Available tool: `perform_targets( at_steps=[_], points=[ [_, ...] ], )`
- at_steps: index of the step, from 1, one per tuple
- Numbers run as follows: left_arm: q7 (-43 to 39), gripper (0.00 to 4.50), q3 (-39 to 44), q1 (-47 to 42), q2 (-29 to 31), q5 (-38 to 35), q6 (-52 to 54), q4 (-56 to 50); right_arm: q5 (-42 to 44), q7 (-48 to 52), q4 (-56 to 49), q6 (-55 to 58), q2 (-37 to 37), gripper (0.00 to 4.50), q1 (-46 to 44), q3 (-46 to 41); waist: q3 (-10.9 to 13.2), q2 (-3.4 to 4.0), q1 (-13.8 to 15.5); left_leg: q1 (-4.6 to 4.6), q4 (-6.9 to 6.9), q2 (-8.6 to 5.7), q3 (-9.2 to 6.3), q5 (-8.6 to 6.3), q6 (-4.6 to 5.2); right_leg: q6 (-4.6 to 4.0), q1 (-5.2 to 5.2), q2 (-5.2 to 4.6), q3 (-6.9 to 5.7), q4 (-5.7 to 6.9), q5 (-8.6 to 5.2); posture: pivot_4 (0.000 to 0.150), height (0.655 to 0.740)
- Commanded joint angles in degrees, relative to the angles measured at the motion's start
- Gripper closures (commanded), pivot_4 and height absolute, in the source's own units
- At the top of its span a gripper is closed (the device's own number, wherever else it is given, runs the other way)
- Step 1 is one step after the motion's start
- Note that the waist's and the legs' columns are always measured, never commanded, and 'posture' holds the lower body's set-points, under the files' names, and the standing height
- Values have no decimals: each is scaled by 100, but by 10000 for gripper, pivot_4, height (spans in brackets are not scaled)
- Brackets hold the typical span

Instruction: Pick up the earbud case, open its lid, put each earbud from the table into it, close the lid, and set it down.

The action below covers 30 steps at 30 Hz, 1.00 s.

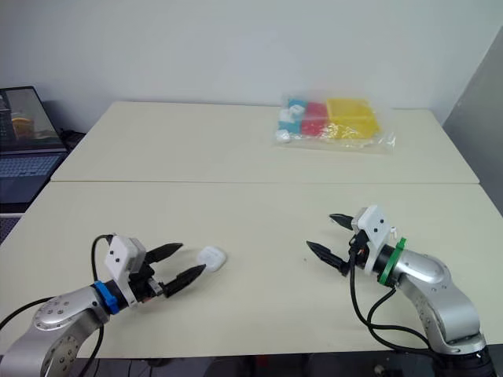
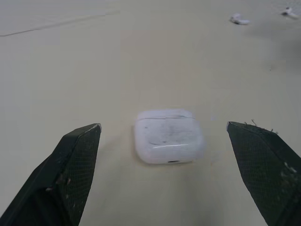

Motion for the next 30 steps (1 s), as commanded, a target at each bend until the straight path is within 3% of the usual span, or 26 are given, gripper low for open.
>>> perform_targets(
  at_steps=[1, 10, 19, 26, 30],
  points=[
    [125, 240, -308, -102, -160, 293, -229, 103, 347, 216, -360, 289, -148, 0, -353, 85, 0, -4, 1, -1, 0, 1, -3, 0, 0, 3, 0, 0, -4, 0, 2, 1500, 7400],
    [695, 240, -633, -148, -594, 1192, -984, 698, 409, 56, -415, 429, -136, 0, -597, 56, 1, -5, 6, -6, -3, 0, -11, 0, 0, 14, -3, 2, -12, 0, 21, 1500, 7400],
    [445, 240, -828, -535, -730, 1145, -1120, 1230, 105, 321, -23, -125, -211, 0, -295, 106, 1, -2, 83, 4, 4, -2, -16, 0, 1, 8, 13, 2, -15, 2, 3, 1500, 7400],
    [345, 17288, -851, -770, -788, 1105, -1154, 1383, 94, 472, -153, -197, -348, 0, -6, 182, 1, -3, 135, 3, 6, -2, -12, 1, 1, 28, 16, 2, -12, 0, 15, 1500, 7400],
    [343, 17408, -869, -719, -811, 1126, -1154, 1335, 71, 493, -202, -220, -398, 0, -9, 209, 1, -3, 137, 1, 3, -2, -14, 0, 1, 25, 15, 1, -16, -4, 23, 1500, 7400]
  ],
)
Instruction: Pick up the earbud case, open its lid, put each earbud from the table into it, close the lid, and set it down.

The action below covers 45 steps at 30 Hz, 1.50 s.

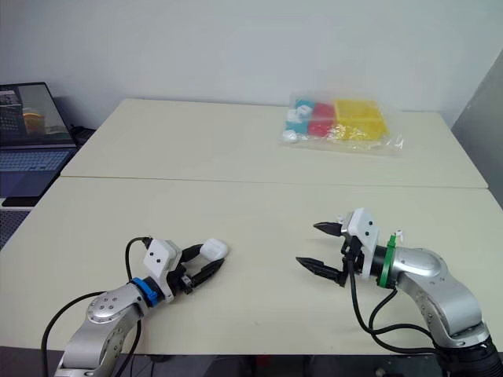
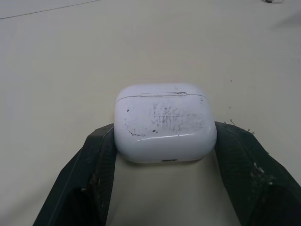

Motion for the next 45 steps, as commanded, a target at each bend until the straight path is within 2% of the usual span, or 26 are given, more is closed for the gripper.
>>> perform_targets(
  at_steps=[1, 10, 14, 19, 22, 25, 27, 29, 34, 36, 41, 45],
  points=[
    [-39, 17408, -97, 60, -39, -9, -41, -82, 46, 36, -254, -119, -30, 0, -32, -65, 0, 0, 0, 0, 0, 0, -1, 0, 0, 1, 0, 0, -1, 0, -1, 1500, 7400],
    [-246, 17408, 100, -350, 255, -95, -9, 78, 161, 48, -342, -98, 5, 0, -146, -102, 0, 0, 0, 1, 1, 1, -3, 0, 0, 5, 0, 1, -4, 1, -4, 1500, 7400],
    [-674, 17408, 142, -873, 520, -291, 94, 392, -248, 601, -428, -961, -216, 0, -339, 88, 2, 2, -2, 0, 2, 0, -5, 0, 0, 11, -1, 4, -10, 3, -7, 1500, 7400],
    [-1252, 17408, -69, -1594, 653, -187, -231, 812, 238, 858, -632, -829, -313, 0, -471, -71, 3, -1, 2, -4, 0, -2, -6, 0, 0, -4, -1, 4, -11, -1, 2, 1500, 7400],
    [-1471, 17408, -109, -2091, 659, -163, -341, 1174, 244, 873, -600, -713, -458, 0, -534, -98, 4, -2, 7, -6, 2, -4, -10, 0, 0, -7, 0, 4, -12, 1, 4, 1500, 7400],
    [-1840, 17408, -232, -2665, 694, -133, -561, 1490, 796, 441, -440, 93, -428, 0, -775, -335, 4, -3, 2, -4, 3, -4, -7, 0, 0, -6, 2, 4, -10, 1, 5, 1500, 7400],
    [-2358, 17408, -484, -3214, 677, -46, -1043, 1651, 2026, -359, 1, 1295, -186, 0, -1343, -809, 8, -7, -2, -3, 4, -4, -7, 0, 0, -9, 2, 4, -9, 5, 7, 1500, 7400],
    [-2704, 17408, -668, -3660, 575, 11, -1479, 1797, 2785, -846, 453, 2290, -161, 0, -1884, -1063, 11, -8, 1, -5, 10, -5, -6, 1, -1, -11, 0, 5, -6, 12, 12, 1500, 7400],
    [-3073, 17408, -936, -4406, 161, 215, -2830, 2328, 3639, -1634, 1212, 3718, -165, 0, -2856, -1251, 10, -8, -1, -6, 0, -6, -3, 1, 1, -13, -2, 3, -3, 6, 14, 1500, 7400],
    [-3060, 17408, -1002, -4581, -18, 355, -3376, 2596, 3978, -1750, 1340, 4285, -228, 0, -2962, -1208, 10, -8, 4, -22, 1, -6, -3, 1, 1, -13, -19, 4, -6, 9, 14, 1500, 7400],
    [-3063, 17408, -1141, -4739, -203, 499, -4193, 2944, 4486, -2539, 1552, 5006, 55, 0, -3140, -1285, 9, -9, -26, -99, 10, -5, 4, 1, 4, -12, -103, 6, 2, 30, 15, 1500, 7400],
    [-3239, 17408, -1301, -4780, -294, 447, -4416, 2890, 5002, -3165, 1628, 5071, 543, 0, -3324, -1325, 9, -9, -26, -103, 13, -5, 1, 1, 4, -11, -107, 10, -1, 34, 16, 1500, 7400]
  ],
)
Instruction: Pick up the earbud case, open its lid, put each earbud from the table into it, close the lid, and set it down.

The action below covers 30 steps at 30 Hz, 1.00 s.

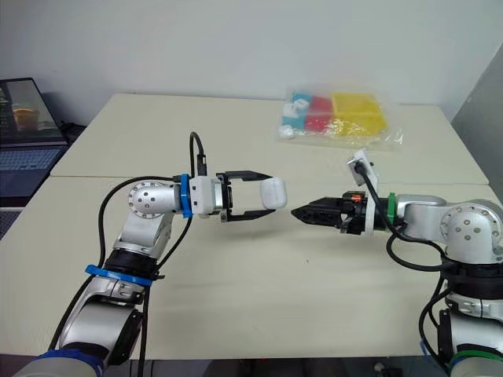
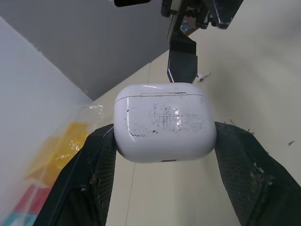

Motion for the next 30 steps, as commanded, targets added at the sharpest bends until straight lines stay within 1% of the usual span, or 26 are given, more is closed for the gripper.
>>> perform_targets(
  at_steps=[1, 4, 12, 21, 30],
  points=[
    [-121, 17408, -108, -142, -66, -110, -241, -181, 607, -629, 90, 2, 374, 0, -368, -206, 0, 0, -7, 1, 0, -1, -1, 0, 0, 1, 0, 2, 0, 2, 1, 1500, 7400],
    [-175, 17408, -133, -118, -75, -164, -286, -246, 827, -974, 208, 31, 477, 0, -465, -214, 0, 0, -10, 1, 4, -2, -1, 1, 1, 8, 1, 6, 0, 5, 6, 1500, 7400],
    [-85, 17408, -107, -132, -100, -131, -364, -249, 1380, -1311, 219, 39, 324, 0, -372, -49, 0, 0, -3, -1, 7, -6, 1, 1, 1, 14, 4, 19, 2, 0, 9, 1500, 7400],
    [26, 17408, -103, -218, -160, -103, -508, -213, 1594, -1558, 366, -51, 307, 0, -331, 82, 0, 0, -8, 1, 10, -1, 0, 1, 2, 14, 4, 28, 3, 5, 9, 1500, 7400],
    [83, 17408, -136, -169, -151, -85, -548, -239, 1625, -1555, 397, -102, 242, 0, -261, 182, 0, 0, -8, 0, 11, -1, -1, 1, 2, 14, 4, 28, 2, 6, 9, 1500, 7400]
  ],
)
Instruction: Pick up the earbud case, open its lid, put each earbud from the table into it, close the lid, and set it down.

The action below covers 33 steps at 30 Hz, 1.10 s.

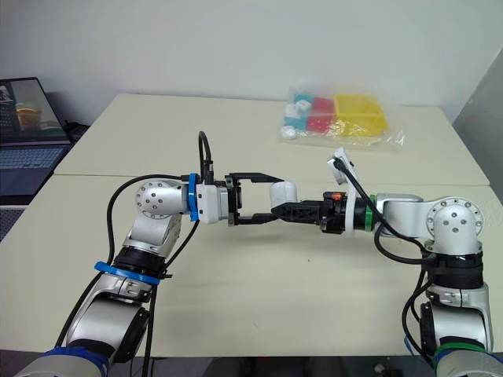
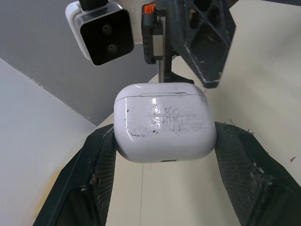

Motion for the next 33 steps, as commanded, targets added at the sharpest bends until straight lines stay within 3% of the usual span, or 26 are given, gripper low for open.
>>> perform_targets(
  at_steps=[1, 6, 7, 9, 16, 18, 24, 29, 30, 33],
  points=[
    [77, 17408, -5, -50, 0, -67, -90, -192, 154, 20, -57, -136, -71, 0, -74, -40, 0, 0, 0, 0, 1, 0, 0, 0, 0, 0, 0, 0, 0, 1, 0, 1500, 7400],
    [8, 17408, -32, 23, 41, -104, -74, -289, 196, -17, -31, -212, -47, 0, -72, -30, 0, 0, -1, 0, 2, 0, 0, 0, 0, 0, 0, 0, 0, 1, 0, 1500, 7400],
    [11, 17408, -28, 33, 44, -112, -59, -308, 208, -19, -28, -218, -51, 1815, -73, -31, 0, 0, -1, 0, 2, 0, 0, 0, 0, 0, 0, 0, 1, 1, 0, 1500, 7400],
    [12, 17408, -27, 37, 46, -108, -49, -321, 186, 9, -40, -218, -67, 6187, -77, -21, 0, 0, 0, 0, 2, 0, 0, 0, 0, 0, 0, 0, 0, 0, 0, 1500, 7400],
    [50, 17408, -22, 11, 11, -101, -32, -323, 264, 11, -47, -235, -73, 31616, -65, 13, 0, 0, 0, 0, 3, 0, 0, 0, 0, 0, 0, 1, 0, 3, 0, 1500, 7400],
    [59, 17408, -10, 25, 20, -109, 7, -341, 284, 11, -60, -241, -97, 36979, -61, 28, 0, 0, -1, 0, 3, 0, 0, 0, 0, 0, 0, 1, 0, 3, 0, 1500, 7400],
    [-30, 17408, -55, 75, 38, -208, 256, -468, 76, 231, -97, -272, -223, 37031, -105, 74, 0, 0, 0, 0, 4, 0, 0, 0, 0, 0, 0, 1, 0, 3, 0, 1500, 7400],
    [-522, 1918, -226, 99, 242, -480, 1117, -802, -501, 712, -281, -323, -426, 37032, -196, 242, 0, 1, -7, 0, 5, 0, 0, 0, 0, 0, 0, 1, 0, 4, 0, 1500, 7400],
    [-615, 100, -272, 108, 311, -511, 1300, -887, -640, 845, -327, -345, -469, 37032, -207, 281, 0, 1, -11, 1, 5, 0, 0, 0, 0, 1, 0, 2, 1, 4, 0, 1500, 7400],
    [-749, 100, -354, 109, 543, -590, 2151, -1154, -1282, 1337, -559, -540, -682, 37032, -215, 546, 0, 1, -28, 1, 6, 3, -2, 0, 0, 0, 0, 7, 0, 4, 0, 1500, 7400]
  ],
)
